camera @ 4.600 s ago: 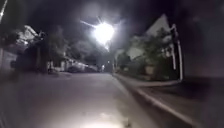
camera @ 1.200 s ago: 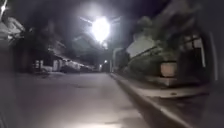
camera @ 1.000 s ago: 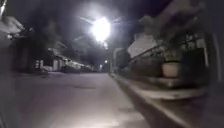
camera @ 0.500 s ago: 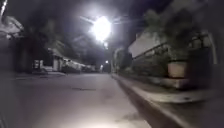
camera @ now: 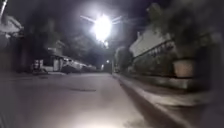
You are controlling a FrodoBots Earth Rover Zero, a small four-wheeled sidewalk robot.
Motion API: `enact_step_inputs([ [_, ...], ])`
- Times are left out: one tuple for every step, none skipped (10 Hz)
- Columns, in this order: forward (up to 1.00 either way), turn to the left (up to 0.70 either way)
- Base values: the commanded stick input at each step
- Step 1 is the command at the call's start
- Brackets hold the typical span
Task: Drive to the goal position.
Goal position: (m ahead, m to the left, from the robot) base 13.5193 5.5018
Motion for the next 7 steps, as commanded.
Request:
enact_step_inputs([
  [0.5,0.0],
  [0.5,0.0],
  [0.5,0.0],
  [0.5,0.0],
  [0.5,0.0],
  [0.5,0.0],
  [0.5,0.0],
])
